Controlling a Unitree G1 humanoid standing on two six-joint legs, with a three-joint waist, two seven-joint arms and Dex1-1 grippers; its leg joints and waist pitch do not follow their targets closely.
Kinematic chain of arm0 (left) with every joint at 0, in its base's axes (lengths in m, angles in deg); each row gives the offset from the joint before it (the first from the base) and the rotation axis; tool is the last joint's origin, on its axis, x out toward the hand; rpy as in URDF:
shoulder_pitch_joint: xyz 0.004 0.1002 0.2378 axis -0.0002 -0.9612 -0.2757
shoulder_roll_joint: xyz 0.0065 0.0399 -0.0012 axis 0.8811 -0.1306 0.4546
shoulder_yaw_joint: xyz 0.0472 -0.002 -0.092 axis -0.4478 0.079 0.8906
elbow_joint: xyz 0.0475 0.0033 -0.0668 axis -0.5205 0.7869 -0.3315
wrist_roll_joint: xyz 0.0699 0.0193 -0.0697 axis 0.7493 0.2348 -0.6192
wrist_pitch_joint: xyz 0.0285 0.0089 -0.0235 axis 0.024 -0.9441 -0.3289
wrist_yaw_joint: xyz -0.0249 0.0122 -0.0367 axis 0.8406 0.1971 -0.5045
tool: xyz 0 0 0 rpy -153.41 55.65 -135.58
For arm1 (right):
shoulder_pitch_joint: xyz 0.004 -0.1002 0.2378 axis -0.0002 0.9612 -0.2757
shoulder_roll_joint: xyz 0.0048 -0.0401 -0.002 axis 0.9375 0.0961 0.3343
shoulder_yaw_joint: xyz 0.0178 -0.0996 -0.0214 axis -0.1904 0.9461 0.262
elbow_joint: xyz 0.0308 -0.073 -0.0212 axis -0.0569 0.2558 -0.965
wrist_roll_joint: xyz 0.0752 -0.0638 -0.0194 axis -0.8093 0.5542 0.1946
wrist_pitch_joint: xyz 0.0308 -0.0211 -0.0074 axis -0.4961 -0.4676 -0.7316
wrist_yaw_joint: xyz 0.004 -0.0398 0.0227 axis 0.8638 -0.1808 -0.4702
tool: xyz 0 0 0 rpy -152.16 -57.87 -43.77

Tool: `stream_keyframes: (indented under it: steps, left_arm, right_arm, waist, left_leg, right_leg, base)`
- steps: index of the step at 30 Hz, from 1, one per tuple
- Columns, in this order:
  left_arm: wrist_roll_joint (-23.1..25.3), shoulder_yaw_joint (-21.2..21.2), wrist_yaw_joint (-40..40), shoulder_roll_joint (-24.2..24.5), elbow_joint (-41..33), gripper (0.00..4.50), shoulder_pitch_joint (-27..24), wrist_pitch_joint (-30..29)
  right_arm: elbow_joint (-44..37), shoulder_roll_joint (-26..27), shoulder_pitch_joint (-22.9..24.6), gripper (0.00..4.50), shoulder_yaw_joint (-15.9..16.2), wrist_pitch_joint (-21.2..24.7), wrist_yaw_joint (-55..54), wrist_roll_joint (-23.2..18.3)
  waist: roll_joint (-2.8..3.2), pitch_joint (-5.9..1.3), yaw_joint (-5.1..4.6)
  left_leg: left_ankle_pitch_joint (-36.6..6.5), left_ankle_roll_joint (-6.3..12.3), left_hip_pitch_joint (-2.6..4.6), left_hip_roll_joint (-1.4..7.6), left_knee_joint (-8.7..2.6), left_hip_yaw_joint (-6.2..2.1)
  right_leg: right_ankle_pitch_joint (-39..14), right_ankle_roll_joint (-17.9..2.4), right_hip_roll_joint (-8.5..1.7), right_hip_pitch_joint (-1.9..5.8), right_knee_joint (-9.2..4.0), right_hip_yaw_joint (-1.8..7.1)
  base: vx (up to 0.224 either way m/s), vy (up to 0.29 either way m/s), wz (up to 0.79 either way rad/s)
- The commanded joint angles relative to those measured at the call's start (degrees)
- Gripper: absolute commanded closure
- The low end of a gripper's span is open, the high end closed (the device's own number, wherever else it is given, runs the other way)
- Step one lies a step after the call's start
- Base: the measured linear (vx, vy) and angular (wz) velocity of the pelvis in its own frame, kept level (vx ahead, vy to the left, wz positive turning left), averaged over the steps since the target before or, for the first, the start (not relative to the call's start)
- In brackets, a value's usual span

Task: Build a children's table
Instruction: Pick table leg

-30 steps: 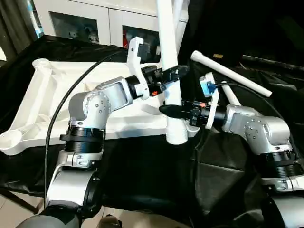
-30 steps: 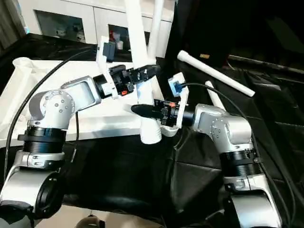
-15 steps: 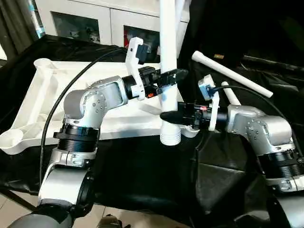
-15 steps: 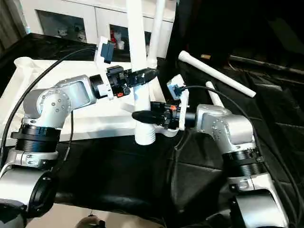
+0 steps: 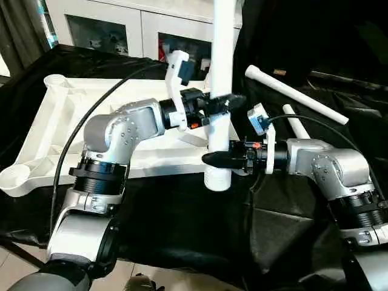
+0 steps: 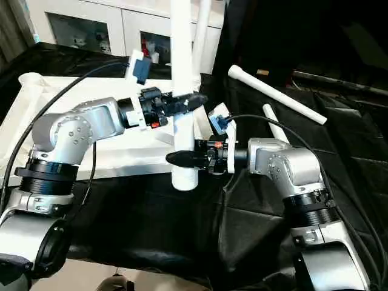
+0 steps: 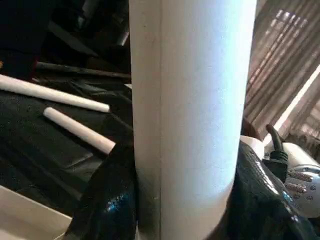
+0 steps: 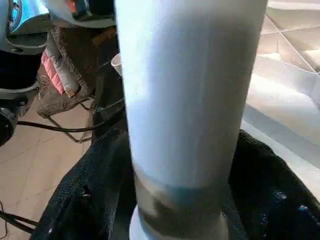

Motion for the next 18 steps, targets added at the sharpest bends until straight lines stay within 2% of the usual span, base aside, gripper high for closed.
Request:
stream_keyframes:
  steps: [1, 3, 5, 9, 16, 18]
  left_arm:
    - [0.5, -0.8, -0.6, 0.1, -1.7, 2.66, 1.1, 0.1]
    - [0.5, -0.8, -0.9, 0.2, -1.5, 2.66, 1.1, 0.2]
    - [0.3, -0.6, -0.9, 0.2, -1.4, 2.66, 1.2, 0.3]
    - [0.2, -0.4, -0.8, 0.1, -1.3, 2.66, 1.2, 0.5]
    - [1.5, -0.4, 0.7, -0.1, -1.0, 2.66, 1.1, 1.7]
    - [0.5, 0.7, 1.4, -0.5, -0.3, 2.10, 1.4, 0.2]
  right_arm:
    - [0.0, -0.5, -0.4, 1.71, 0.1, 0.1, -0.2, 0.5]
    - [0.3, -0.3, -0.6, 1.81, 0.0, 0.0, -0.3, 0.6]
    - [0.3, -0.4, -0.6, 2.16, 0.0, 0.0, -0.2, 0.6]
    - [0.2, -0.6, -0.5, 2.44, 0.2, 0.1, 0.3, 0.4]
    - [-0.2, -0.4, -0.2, 2.61, 0.1, -0.2, 0.2, 0.4]
    - [-0.3, -0.1, 0.0, 2.62, -0.1, -1.0, 0.0, 0.5]
  waist:
    - [0.08, -4.77, 0.09]
    - [-0.06, -4.76, 0.05]
    - [0.05, -4.77, 0.08]
    - [0.00, -4.76, 0.09]
    - [0.04, -4.79, 0.06]
    - [0.06, -4.79, 0.06]
  left_leg:
    - [-3.6, -0.68, 0.95, 2.75, -3.57, -0.99]
    - [-3.5, -0.62, 0.94, 2.72, -3.57, -0.98]
    - [-3.5, -0.57, 0.95, 2.73, -3.55, -0.96]
    - [-3.5, -0.50, 0.99, 2.77, -3.55, -0.96]
    - [-3.6, -0.58, 0.98, 2.79, -3.55, -0.98]
    - [-3.5, -0.58, 0.99, 2.78, -3.55, -0.98]
  right_leg:
    - [-8.5, -7.9, -5.80, 3.79, -4.04, 3.69]
    - [-8.4, -7.9, -5.75, 3.80, -4.03, 3.67]
    - [-8.4, -8.0, -5.81, 3.79, -4.06, 3.69]
    - [-8.3, -8.1, -5.79, 3.75, -3.99, 3.67]
    - [-8.4, -7.9, -5.79, 3.79, -4.04, 3.67]
    - [-8.3, -7.9, -5.80, 3.79, -4.02, 3.68]
  base:
    - [0.000, 0.000, 0.00]
    - [0.000, 0.000, 0.00]
    - [0.000, 0.000, 0.00]
    - [0.000, 0.000, 0.00]
    - [0.000, 0.000, 0.00]
    - [0.000, 0.000, 0.00]
